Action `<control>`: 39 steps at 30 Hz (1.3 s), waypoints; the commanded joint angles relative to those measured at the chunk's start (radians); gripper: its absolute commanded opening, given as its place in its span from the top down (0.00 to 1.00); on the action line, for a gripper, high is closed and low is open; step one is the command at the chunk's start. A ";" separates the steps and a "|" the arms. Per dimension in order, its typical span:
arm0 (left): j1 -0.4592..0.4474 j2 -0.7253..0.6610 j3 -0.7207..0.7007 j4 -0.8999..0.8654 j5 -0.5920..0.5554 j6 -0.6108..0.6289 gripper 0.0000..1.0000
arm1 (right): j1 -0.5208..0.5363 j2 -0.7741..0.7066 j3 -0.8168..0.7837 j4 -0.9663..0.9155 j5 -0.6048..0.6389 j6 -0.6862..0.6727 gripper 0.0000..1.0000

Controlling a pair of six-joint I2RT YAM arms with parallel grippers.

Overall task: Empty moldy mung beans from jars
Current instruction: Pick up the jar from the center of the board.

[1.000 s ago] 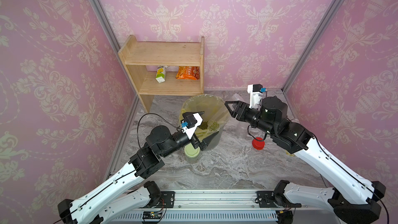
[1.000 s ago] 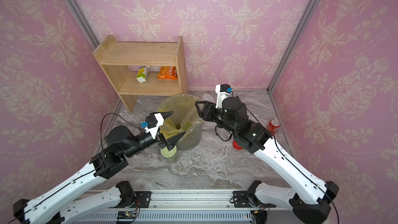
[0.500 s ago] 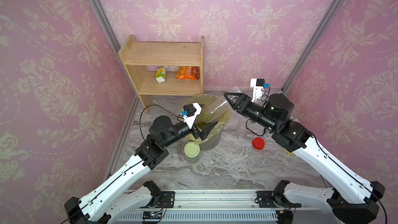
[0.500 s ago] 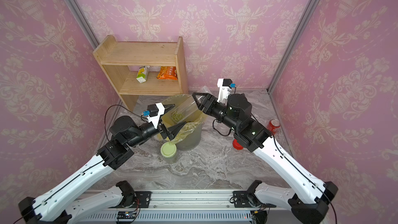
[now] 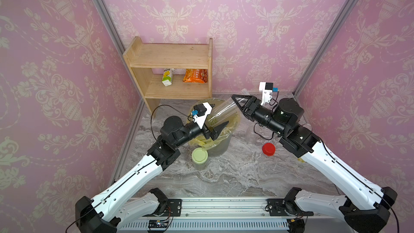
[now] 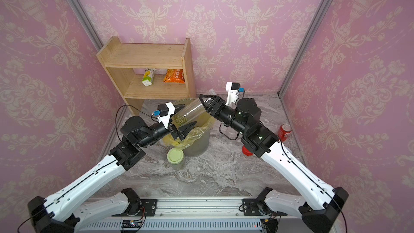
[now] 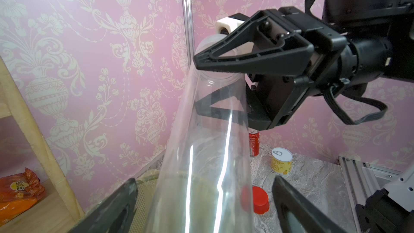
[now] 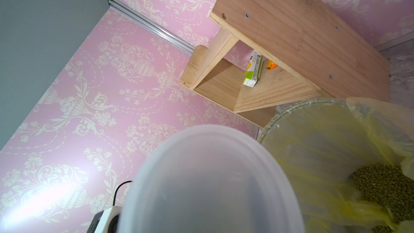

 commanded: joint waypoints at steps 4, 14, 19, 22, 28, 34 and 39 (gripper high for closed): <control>0.014 0.022 0.017 0.103 0.031 -0.027 0.20 | -0.005 0.011 -0.019 0.084 -0.025 0.050 0.57; 0.031 0.046 0.014 0.144 0.033 -0.049 0.18 | -0.011 0.032 -0.065 0.194 -0.053 0.126 0.59; 0.035 0.060 0.011 0.170 0.038 -0.059 0.16 | -0.011 0.053 -0.064 0.209 -0.073 0.137 0.59; 0.037 0.070 0.012 0.175 0.039 -0.061 0.15 | -0.010 0.056 -0.076 0.236 -0.081 0.150 0.59; 0.041 0.077 0.022 0.185 0.045 -0.069 0.29 | -0.009 0.068 -0.076 0.234 -0.081 0.153 0.59; 0.047 0.091 0.034 0.178 0.058 -0.074 0.45 | -0.004 0.091 -0.059 0.233 -0.098 0.153 0.60; 0.050 0.083 0.022 0.186 0.042 -0.074 0.53 | -0.003 0.103 -0.053 0.225 -0.100 0.151 0.59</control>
